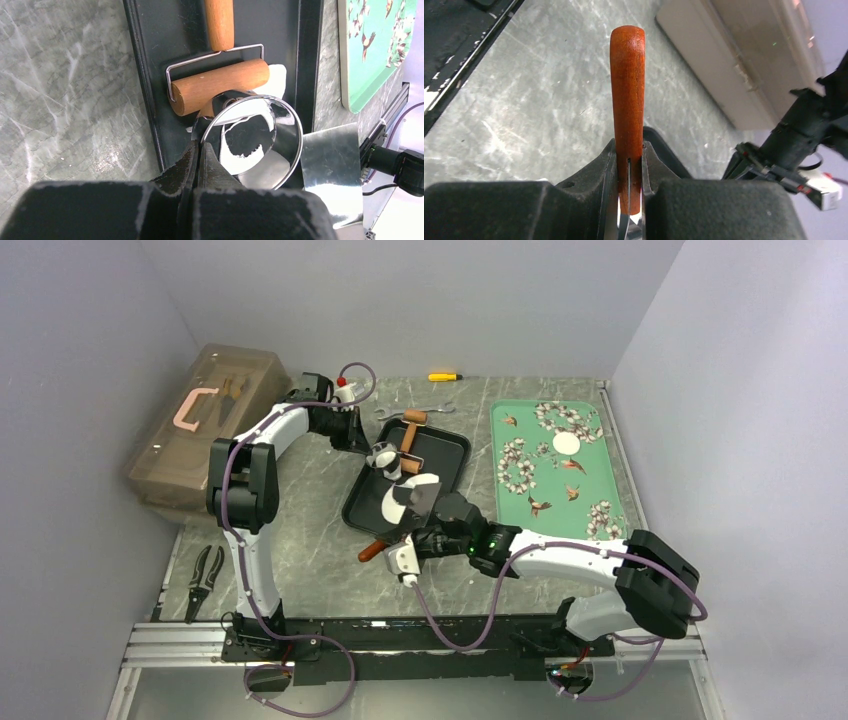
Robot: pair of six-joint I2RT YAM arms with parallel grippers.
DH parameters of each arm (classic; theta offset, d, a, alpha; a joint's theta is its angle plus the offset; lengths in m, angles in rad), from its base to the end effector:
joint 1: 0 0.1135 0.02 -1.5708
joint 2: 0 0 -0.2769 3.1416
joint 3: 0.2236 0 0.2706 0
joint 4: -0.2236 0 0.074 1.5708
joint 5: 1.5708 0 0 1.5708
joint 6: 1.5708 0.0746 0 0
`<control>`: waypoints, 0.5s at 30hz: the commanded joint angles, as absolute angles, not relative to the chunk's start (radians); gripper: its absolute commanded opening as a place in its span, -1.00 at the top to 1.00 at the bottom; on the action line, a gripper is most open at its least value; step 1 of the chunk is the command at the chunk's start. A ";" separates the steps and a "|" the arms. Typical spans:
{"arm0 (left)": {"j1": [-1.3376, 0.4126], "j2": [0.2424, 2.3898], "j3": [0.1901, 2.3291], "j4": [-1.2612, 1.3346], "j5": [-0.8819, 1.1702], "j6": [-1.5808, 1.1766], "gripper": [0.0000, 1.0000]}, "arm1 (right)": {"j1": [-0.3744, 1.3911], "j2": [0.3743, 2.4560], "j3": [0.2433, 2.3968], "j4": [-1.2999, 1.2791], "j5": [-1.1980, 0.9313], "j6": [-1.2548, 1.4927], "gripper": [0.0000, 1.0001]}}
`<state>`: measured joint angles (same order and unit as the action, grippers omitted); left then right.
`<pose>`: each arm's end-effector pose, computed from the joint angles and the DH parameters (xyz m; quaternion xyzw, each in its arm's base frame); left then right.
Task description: Roll out the dumpling wrappers from the dough
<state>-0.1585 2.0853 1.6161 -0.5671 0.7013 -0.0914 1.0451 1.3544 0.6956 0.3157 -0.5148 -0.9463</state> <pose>0.4718 -0.1242 0.1760 0.1211 0.9023 -0.3596 0.2048 0.1372 0.3097 0.2231 -0.7431 0.3069 0.2353 0.5461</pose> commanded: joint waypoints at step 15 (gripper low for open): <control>-0.163 2.043 1.640 -0.605 0.779 -0.077 1.00 | 1.012 1.587 0.716 0.800 -0.607 -1.049 1.00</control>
